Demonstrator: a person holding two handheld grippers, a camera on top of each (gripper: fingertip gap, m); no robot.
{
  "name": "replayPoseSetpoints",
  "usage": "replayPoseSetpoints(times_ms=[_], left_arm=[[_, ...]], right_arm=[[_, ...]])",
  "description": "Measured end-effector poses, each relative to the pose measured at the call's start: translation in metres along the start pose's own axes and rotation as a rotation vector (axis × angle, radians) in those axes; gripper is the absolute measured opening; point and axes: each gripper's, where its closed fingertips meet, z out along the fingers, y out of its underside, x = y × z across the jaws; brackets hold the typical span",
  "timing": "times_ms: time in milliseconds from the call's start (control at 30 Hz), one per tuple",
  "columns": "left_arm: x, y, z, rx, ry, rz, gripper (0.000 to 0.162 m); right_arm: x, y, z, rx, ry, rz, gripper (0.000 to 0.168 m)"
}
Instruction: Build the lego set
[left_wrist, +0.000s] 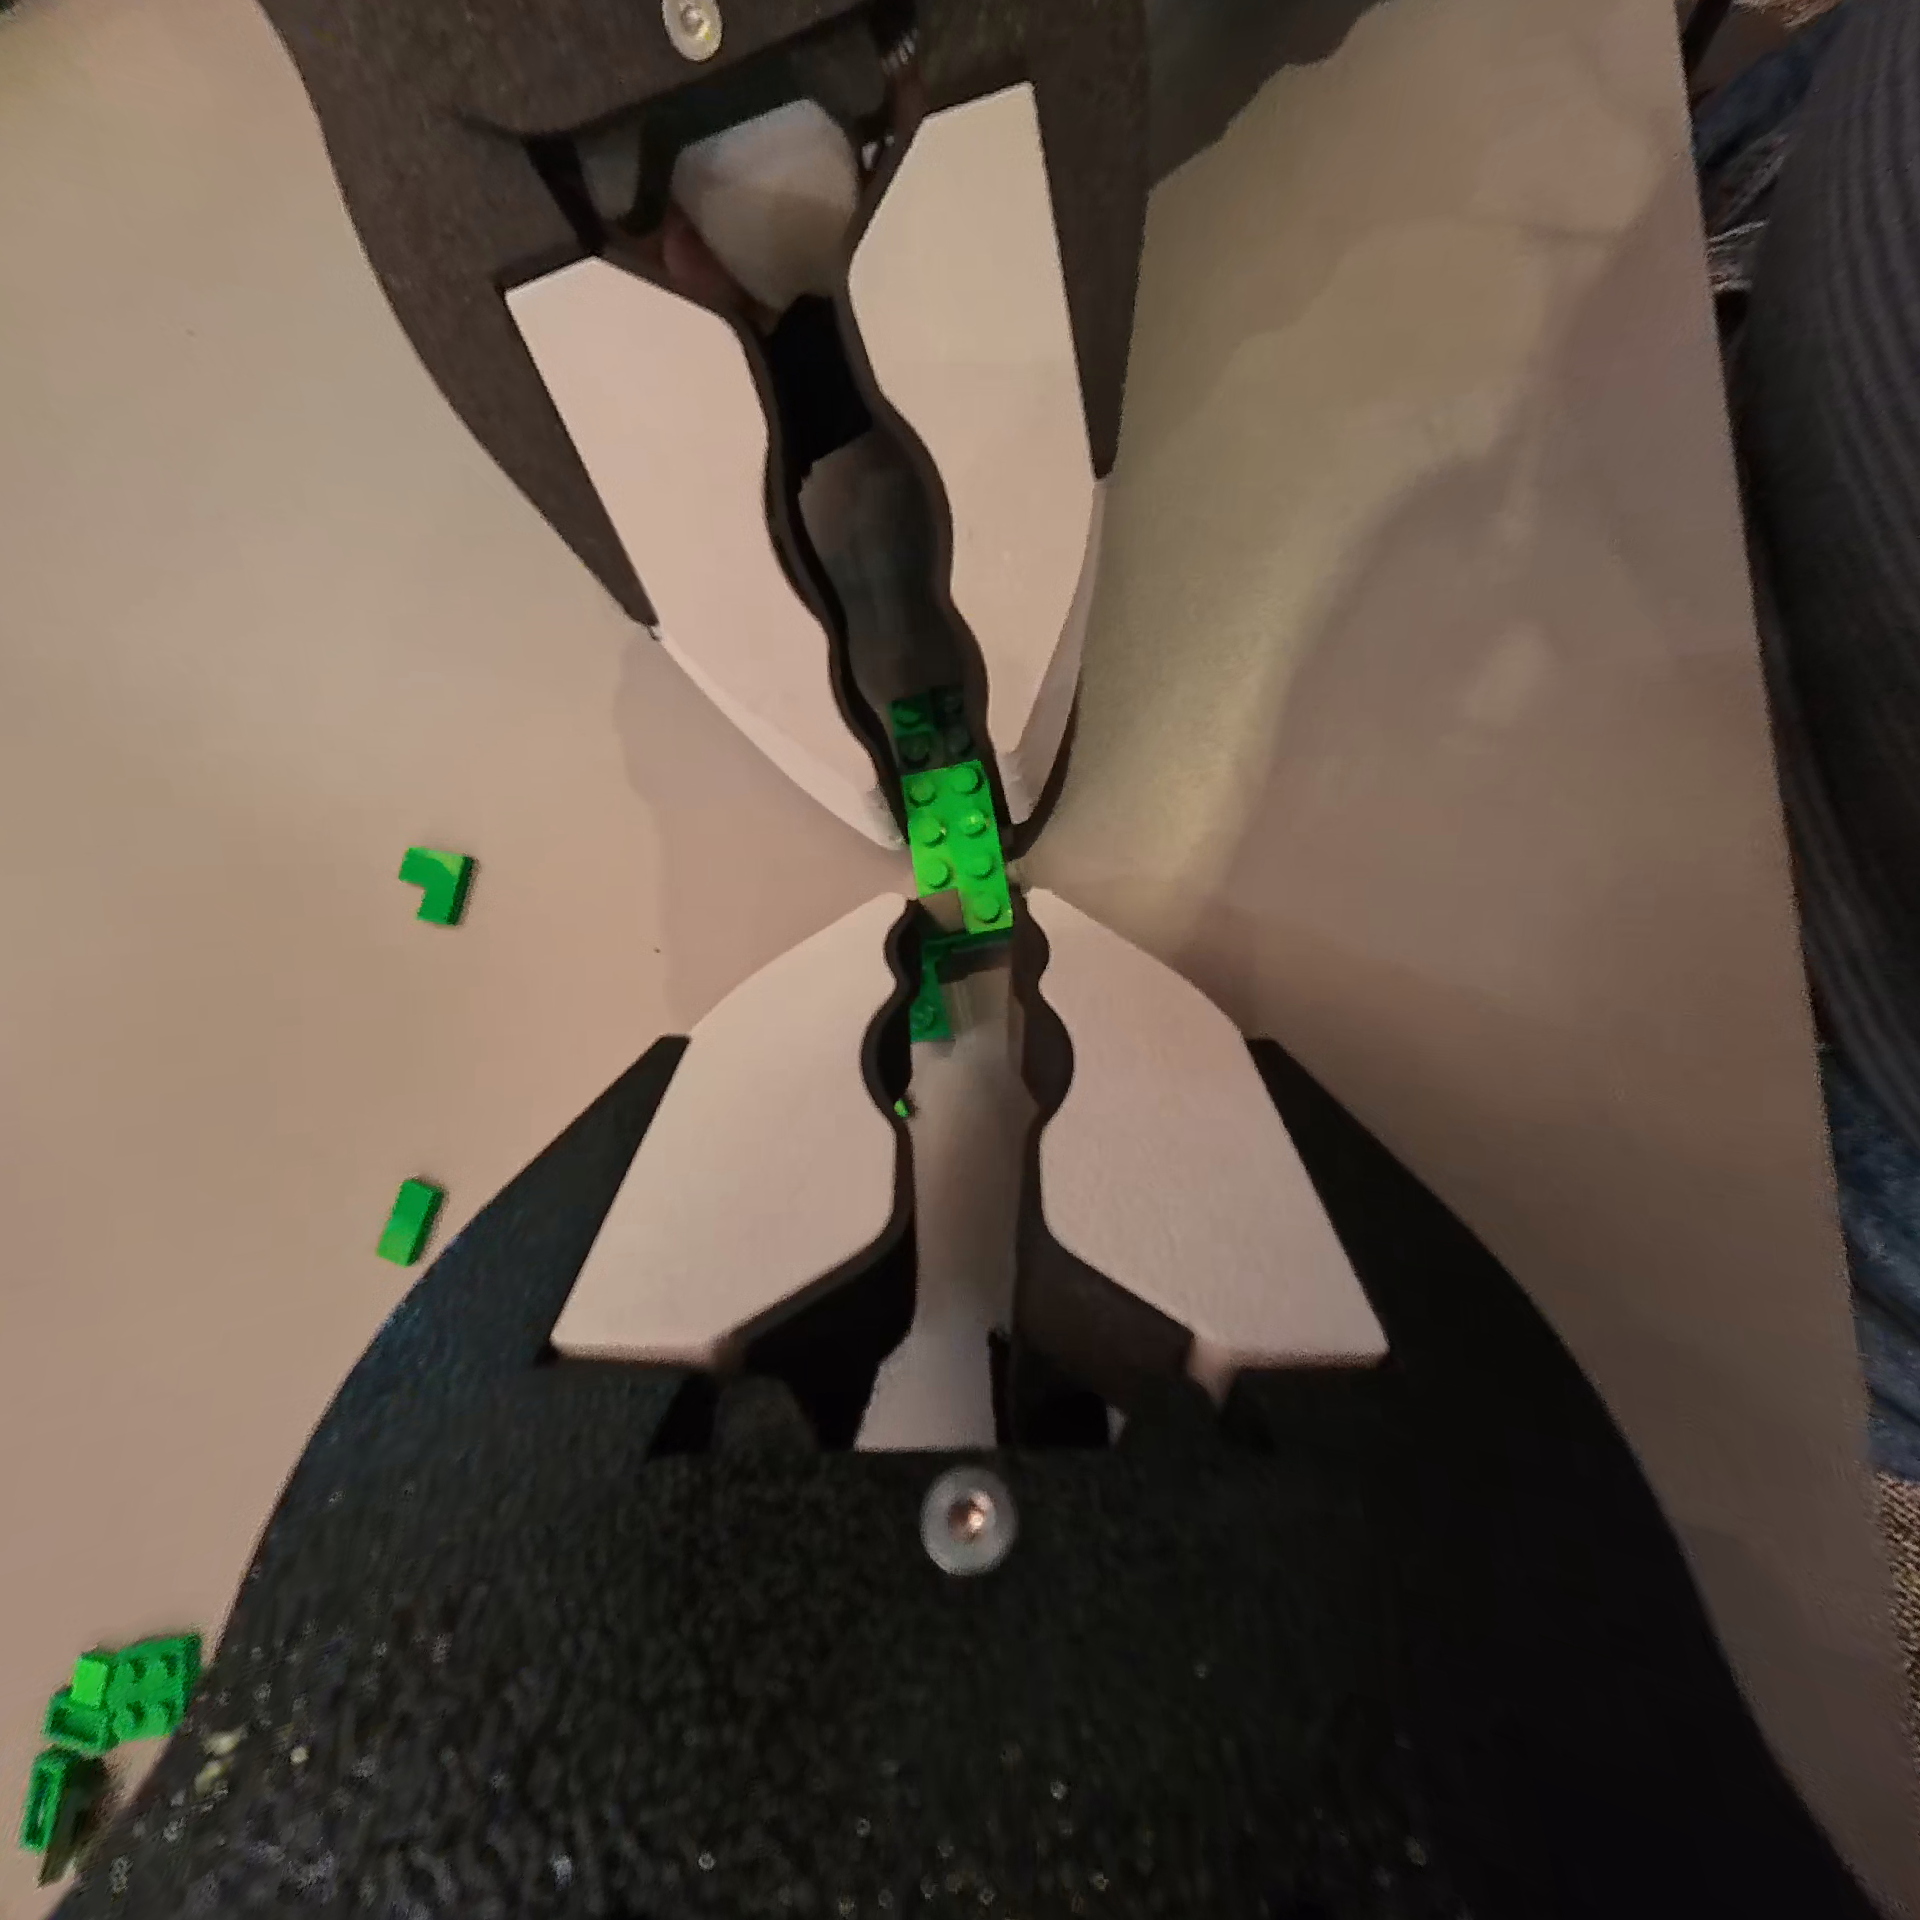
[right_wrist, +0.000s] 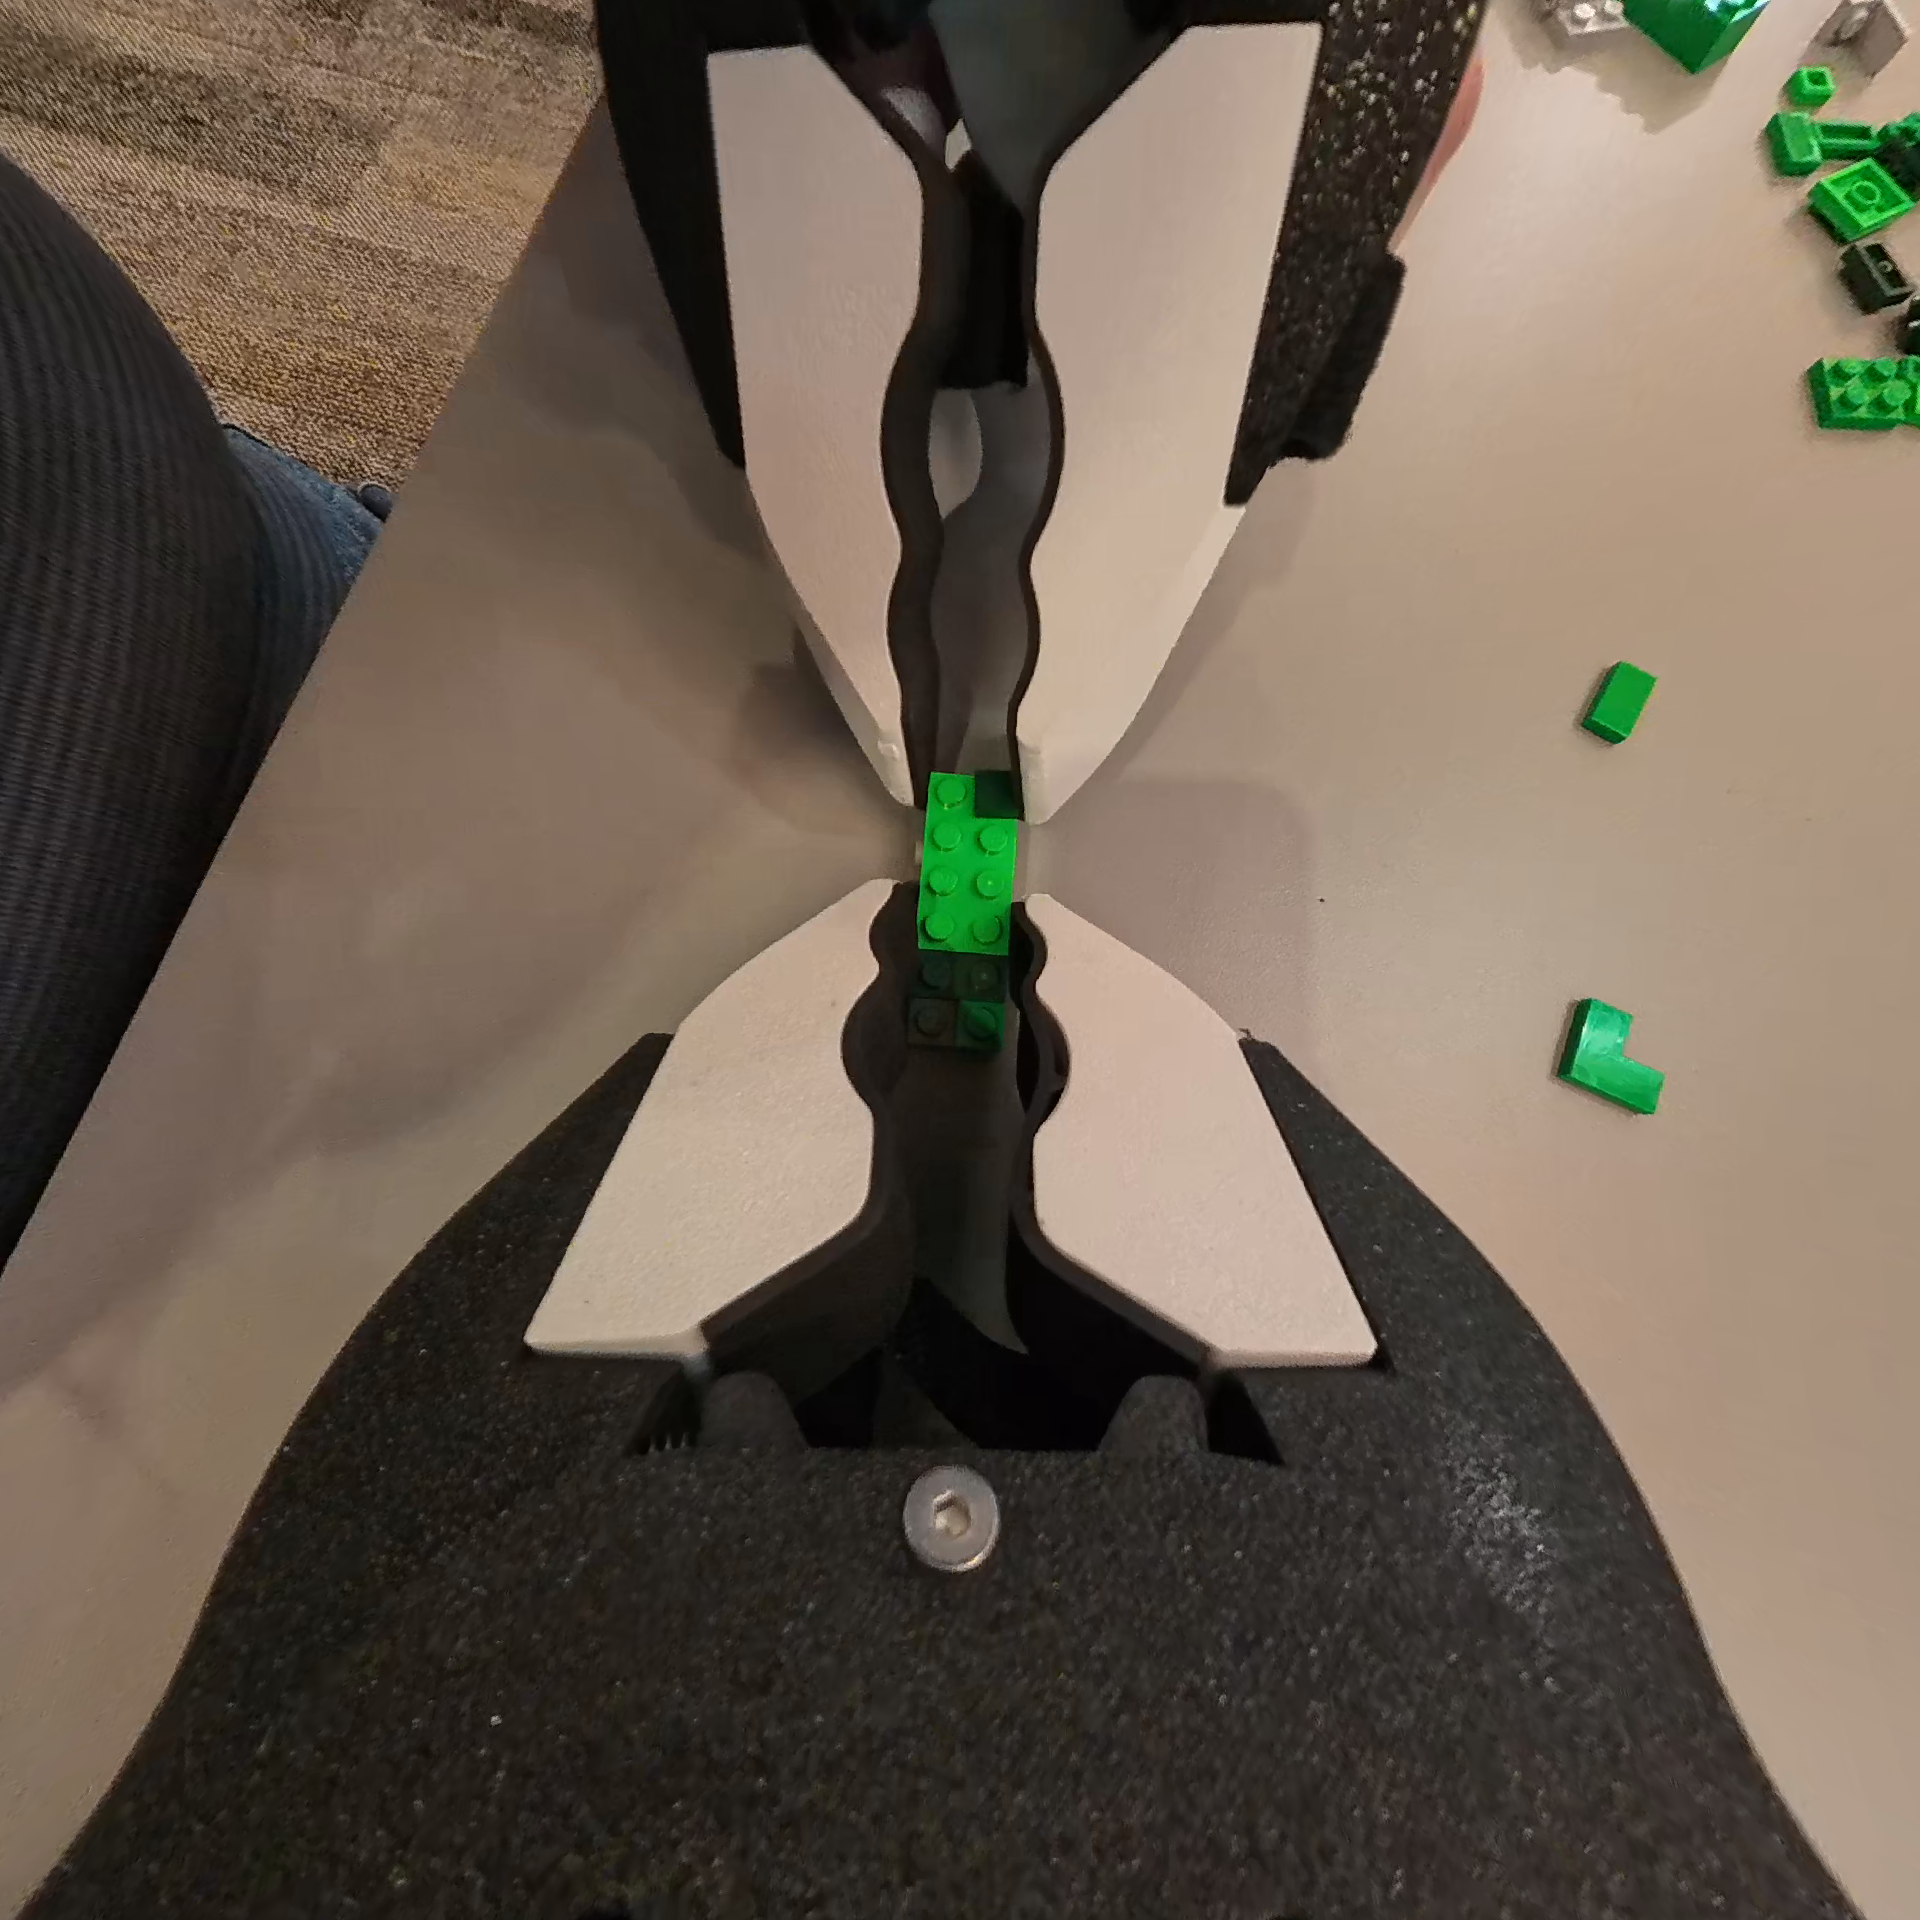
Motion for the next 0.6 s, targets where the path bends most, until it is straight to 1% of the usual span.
replayPoseSetpoints(times_ms=[133,300,333,467,600], left_arm=[[0.0,0.0,0.0,0.022,0.032,0.01,0.016],[0.001,-0.001,-0.001,0.053,0.057,-0.083,0.016],[0.001,-0.001,-0.001,0.059,0.054,-0.097,0.016],[-0.003,0.006,-0.003,0.04,0.009,-0.129,0.025],[-0.004,0.011,-0.02,0.042,-0.018,-0.179,0.028]], right_arm=[[0.0,0.0,0.0,0.003,-0.002,0.001,0.017],[0.0,0.0,0.0,0.008,-0.006,0.004,0.017],[0.0,0.0,0.0,0.008,-0.006,0.004,0.017],[0.0,-0.001,0.0,0.009,-0.006,0.005,0.017],[0.0,-0.001,0.001,0.01,-0.005,0.006,0.017]])
